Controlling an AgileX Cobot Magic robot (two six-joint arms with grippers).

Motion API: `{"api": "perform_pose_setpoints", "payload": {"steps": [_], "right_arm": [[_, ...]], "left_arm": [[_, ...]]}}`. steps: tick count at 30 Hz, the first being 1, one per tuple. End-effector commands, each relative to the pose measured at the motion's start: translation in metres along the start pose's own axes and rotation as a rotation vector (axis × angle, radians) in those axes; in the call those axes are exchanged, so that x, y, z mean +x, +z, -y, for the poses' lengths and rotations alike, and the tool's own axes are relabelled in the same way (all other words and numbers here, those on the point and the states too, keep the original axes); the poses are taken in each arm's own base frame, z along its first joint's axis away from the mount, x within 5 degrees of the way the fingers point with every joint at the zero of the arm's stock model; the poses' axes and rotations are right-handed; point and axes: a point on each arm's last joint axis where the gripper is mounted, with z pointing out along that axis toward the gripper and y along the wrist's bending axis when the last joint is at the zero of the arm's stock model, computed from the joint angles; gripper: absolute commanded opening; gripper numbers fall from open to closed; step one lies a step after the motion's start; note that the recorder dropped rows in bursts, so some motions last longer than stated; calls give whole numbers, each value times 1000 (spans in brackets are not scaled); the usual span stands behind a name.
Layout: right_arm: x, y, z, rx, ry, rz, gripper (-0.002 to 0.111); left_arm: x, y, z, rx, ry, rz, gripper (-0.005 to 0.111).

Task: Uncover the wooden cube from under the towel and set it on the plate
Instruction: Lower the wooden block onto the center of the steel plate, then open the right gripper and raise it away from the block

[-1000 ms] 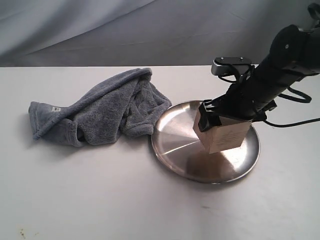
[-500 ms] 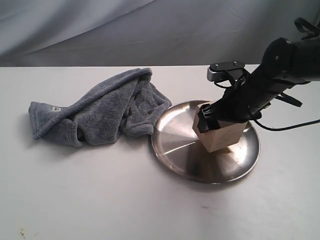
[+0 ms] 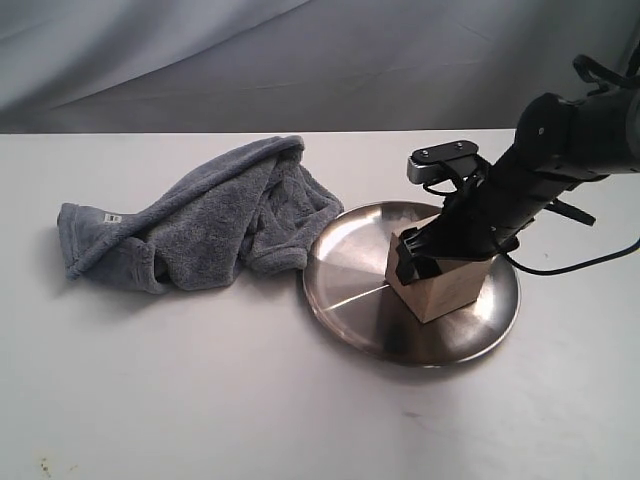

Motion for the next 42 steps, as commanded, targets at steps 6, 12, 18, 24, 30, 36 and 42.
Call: {"api": "perform_pose_setpoints", "payload": {"steps": [6, 12, 18, 24, 30, 36, 42], "right_arm": [[-3, -5, -1, 1, -20, 14, 36], [-3, -5, -1, 1, -22, 14, 68], [-4, -5, -2, -5, -10, 22, 87], [-4, -7, -2, -3, -35, 25, 98], [-7, -19, -4, 3, -41, 58, 101], [-12, -43, -8, 14, -54, 123, 101], [-15, -64, -11, 34, -97, 177, 101]], "left_arm": [[1, 0, 0, 0, -2, 2, 0], [1, 0, 0, 0, -2, 2, 0], [1, 0, 0, 0, -2, 2, 0], [1, 0, 0, 0, -2, 2, 0], [1, 0, 0, 0, -2, 2, 0], [1, 0, 0, 0, -2, 2, 0], [1, 0, 0, 0, -2, 2, 0]]}}
